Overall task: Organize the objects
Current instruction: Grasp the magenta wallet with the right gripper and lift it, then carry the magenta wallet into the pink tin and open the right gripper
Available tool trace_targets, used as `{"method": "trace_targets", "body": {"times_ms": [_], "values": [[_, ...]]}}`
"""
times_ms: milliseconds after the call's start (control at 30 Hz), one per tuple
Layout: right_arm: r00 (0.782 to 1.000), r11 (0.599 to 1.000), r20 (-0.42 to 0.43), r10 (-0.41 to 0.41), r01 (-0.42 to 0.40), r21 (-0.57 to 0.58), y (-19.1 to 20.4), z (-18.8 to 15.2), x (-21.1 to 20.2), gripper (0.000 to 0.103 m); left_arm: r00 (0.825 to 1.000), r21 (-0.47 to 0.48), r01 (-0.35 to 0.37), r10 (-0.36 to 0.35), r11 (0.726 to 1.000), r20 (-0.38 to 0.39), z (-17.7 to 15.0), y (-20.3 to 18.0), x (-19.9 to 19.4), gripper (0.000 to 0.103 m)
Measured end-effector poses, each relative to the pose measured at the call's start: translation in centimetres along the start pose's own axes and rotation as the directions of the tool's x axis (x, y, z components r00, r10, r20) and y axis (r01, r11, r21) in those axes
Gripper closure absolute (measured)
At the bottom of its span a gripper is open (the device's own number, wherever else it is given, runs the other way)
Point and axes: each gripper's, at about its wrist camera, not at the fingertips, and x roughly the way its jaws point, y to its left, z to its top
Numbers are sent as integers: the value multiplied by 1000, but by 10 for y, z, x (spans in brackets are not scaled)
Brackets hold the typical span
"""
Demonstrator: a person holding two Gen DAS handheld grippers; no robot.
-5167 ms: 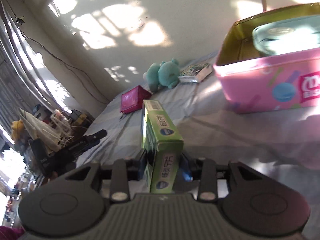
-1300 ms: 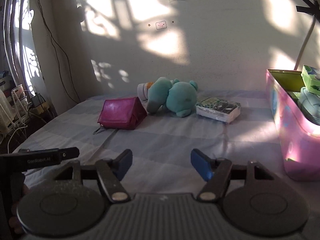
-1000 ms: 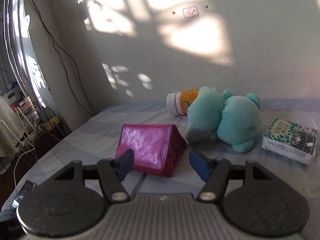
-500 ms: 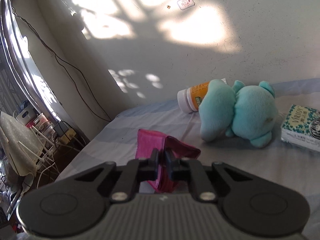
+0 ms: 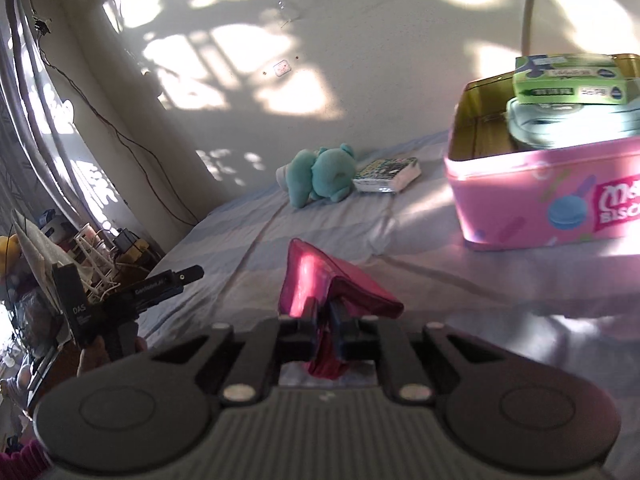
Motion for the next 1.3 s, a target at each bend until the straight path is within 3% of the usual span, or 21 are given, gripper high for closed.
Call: {"method": "trace_targets", "body": {"times_ms": [100, 200, 300, 367, 467, 567, 633, 733, 767, 833, 933, 1100, 1300], "values": [[989, 992, 74, -127, 128, -3, -18, -8, -37, 87, 996, 52, 88, -87, 995, -24, 1, -26, -9, 35], [975, 983, 130, -182, 185, -9, -26, -18, -56, 63, 966, 77, 258, -255, 963, -45, -1, -65, -20, 34], [970, 978, 150, -193, 202, -49, -23, -21, -57, 57, 907, 115, 420, -409, 900, -104, -6, -110, -23, 31], [965, 969, 154, -210, 227, -100, -17, -24, -56, 50, 854, 126, 514, -493, 848, -168, -12, -139, -19, 31], [958, 946, 152, -243, 268, -182, -10, -33, -53, 41, 812, 164, 577, -541, 800, -220, -22, -172, -11, 30], [963, 939, 107, -246, 264, -219, -10, -40, -46, 40, 789, 156, 600, -547, 785, -279, -29, -189, 3, 27], [968, 943, 85, -237, 250, -221, -11, -41, -41, 40, 758, 113, 625, -564, 773, -327, -34, -194, 12, 26], [974, 947, 43, -221, 225, -227, -15, -41, -29, 44, 695, 49, 677, -617, 734, -368, -42, -201, 14, 32], [975, 949, 29, -219, 220, -225, -17, -41, -25, 47, 697, 54, 677, -616, 734, -368, -43, -204, 12, 34], [974, 944, 51, -221, 227, -239, -14, -42, -24, 56, 726, 113, 661, -594, 742, -347, -43, -211, 0, 39], [967, 923, 105, -233, 254, -290, -4, -42, -33, 57, 745, 154, 654, -597, 740, -298, -32, -211, -20, 42], [948, 906, 243, -205, 278, -320, 7, -24, -62, 57, 742, 201, 670, -644, 714, -185, 2, -227, -43, 42], [909, 879, 344, -235, 349, -324, -15, 16, -75, 57, 727, 245, 686, -660, 685, -188, 31, -280, -25, 42]]}}
